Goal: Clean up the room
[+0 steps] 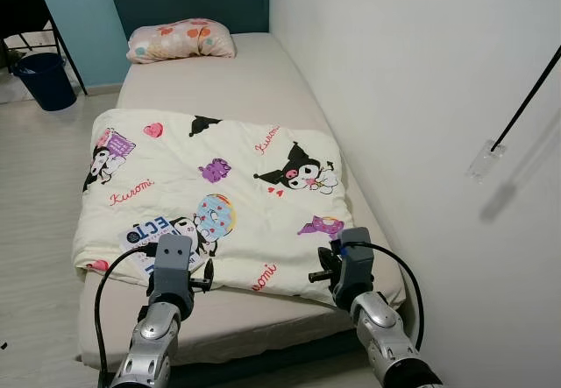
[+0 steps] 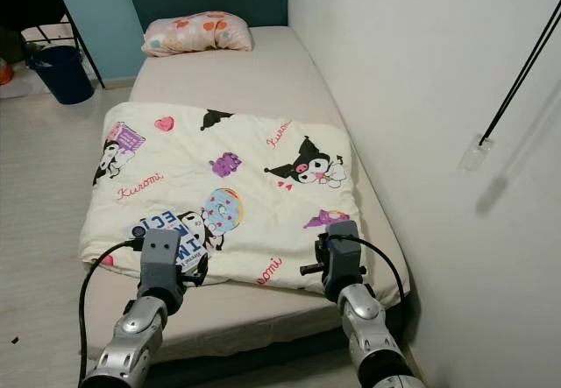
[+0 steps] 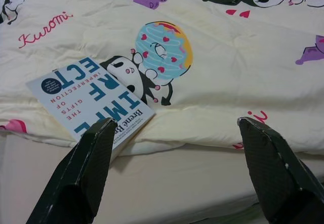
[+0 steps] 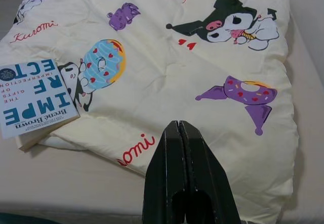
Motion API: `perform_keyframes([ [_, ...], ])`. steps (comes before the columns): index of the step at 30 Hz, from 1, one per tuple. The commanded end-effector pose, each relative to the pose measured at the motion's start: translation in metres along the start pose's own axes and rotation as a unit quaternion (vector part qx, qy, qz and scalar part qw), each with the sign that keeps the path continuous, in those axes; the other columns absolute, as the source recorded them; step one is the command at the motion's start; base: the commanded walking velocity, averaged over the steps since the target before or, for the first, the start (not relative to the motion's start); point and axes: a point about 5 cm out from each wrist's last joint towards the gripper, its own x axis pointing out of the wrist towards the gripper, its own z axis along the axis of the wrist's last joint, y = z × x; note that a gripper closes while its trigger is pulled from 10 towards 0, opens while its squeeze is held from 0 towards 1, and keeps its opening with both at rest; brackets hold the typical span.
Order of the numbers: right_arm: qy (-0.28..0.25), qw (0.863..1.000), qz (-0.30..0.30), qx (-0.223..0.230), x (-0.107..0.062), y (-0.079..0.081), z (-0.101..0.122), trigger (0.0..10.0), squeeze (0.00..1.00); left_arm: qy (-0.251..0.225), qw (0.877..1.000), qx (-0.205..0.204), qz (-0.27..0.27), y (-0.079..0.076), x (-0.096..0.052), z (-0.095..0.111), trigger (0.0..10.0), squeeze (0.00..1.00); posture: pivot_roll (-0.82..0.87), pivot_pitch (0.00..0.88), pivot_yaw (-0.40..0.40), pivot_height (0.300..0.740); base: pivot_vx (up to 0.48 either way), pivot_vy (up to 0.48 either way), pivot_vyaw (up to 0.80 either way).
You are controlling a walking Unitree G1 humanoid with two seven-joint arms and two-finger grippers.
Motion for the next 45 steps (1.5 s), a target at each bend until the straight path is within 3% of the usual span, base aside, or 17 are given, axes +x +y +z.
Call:
perform_keyframes([
  [1, 0.011, 1.000, 0.000, 0.010, -0.0036, 0.0016, -0.0080, 10.0, 0.00, 0.015, 1.000, 0.010, 0.004, 0.0034, -0.0038, -0.0077, 10.0, 0.00, -0.04, 0.115, 0.015, 0.680, 0.000, 0.000, 0.00],
  [17, 0.013, 1.000, 0.002, 0.011, -0.0038, 0.0019, -0.0087, 10.0, 0.00, 0.016, 1.000, 0.010, 0.006, 0.0040, -0.0038, -0.0077, 10.0, 0.00, -0.04, 0.121, 0.013, 0.615, 0.000, 0.000, 0.00],
  [35, 0.013, 1.000, 0.006, 0.011, -0.0034, 0.0009, -0.0076, 10.0, 0.00, 0.017, 1.000, 0.006, 0.018, 0.0074, -0.0043, -0.0084, 10.0, 0.00, -0.04, 0.127, 0.008, 0.615, 0.000, 0.000, 0.00],
  [45, 0.016, 1.000, 0.009, 0.012, -0.0036, 0.0012, -0.0082, 10.0, 0.00, 0.018, 1.000, 0.006, 0.019, 0.0072, -0.0051, -0.0087, 10.0, 0.00, -0.04, 0.131, 0.006, 0.581, 0.000, 0.000, 0.00],
])
